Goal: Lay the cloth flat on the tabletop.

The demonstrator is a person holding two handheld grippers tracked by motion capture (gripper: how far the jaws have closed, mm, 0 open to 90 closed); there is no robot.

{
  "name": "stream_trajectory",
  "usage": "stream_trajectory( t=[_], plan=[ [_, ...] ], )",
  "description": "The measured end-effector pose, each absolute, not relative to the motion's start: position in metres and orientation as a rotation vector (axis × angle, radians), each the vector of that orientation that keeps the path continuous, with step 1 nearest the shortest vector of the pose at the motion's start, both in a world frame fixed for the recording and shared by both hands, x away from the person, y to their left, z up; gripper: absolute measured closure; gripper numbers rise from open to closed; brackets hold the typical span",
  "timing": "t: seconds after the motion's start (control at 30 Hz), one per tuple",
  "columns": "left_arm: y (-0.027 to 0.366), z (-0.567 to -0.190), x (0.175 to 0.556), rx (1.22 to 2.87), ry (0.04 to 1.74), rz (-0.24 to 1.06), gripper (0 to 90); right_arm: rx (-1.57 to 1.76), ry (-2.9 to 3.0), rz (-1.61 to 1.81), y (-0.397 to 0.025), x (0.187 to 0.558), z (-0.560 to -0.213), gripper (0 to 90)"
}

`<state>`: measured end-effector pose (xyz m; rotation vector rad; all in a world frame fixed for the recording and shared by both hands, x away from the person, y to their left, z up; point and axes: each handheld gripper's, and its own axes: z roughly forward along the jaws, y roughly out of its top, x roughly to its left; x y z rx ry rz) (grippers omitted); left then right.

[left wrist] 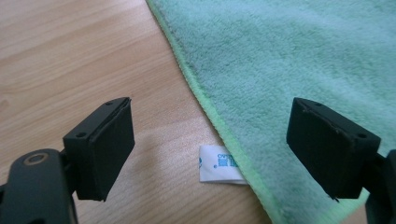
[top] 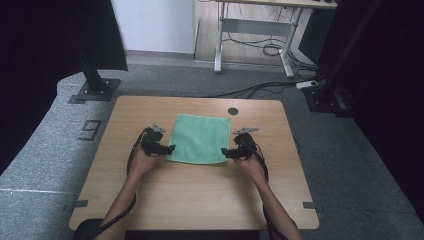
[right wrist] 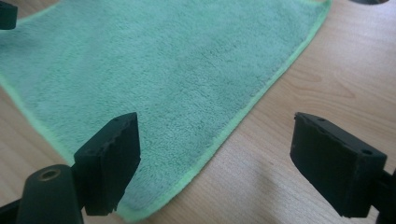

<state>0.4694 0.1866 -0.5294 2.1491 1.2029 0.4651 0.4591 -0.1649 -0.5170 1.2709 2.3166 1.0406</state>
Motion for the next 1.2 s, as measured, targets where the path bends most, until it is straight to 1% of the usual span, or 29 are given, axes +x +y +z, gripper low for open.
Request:
stream_trajectory(
  t=[0.2, 0.27, 0.3, 0.33, 0.37, 0.7, 1.2],
  plan=[
    [0.184, -0.542, 0.47, 2.173, 1.209, 0.489, 15.0, 1.29, 2.312, 0.994, -0.163, 0.464, -0.53, 15.7],
    [0.185, -0.542, 0.469, 2.163, 1.219, 0.487, 14.6, 1.275, 2.332, 0.932, -0.163, 0.464, -0.538, 15.8],
    [0.184, -0.542, 0.467, 2.171, 1.215, 0.508, 14.6, 1.272, 2.339, 0.91, -0.163, 0.463, -0.541, 15.8],
    [0.183, -0.541, 0.466, 2.178, 1.21, 0.516, 14.7, 1.263, 2.354, 0.882, -0.164, 0.463, -0.544, 14.3],
    [0.183, -0.541, 0.466, 2.178, 1.21, 0.516, 14.7, 1.274, 2.342, 0.908, -0.165, 0.462, -0.546, 14.2],
    [0.186, -0.542, 0.447, 2.186, 1.178, 0.423, 14.7, 1.253, 2.334, 0.926, -0.174, 0.447, -0.547, 14.0],
    [0.181, -0.542, 0.404, 2.223, 1.118, 0.414, 14.7, 1.217, 2.345, 0.953, -0.183, 0.412, -0.549, 13.6]
  ],
)
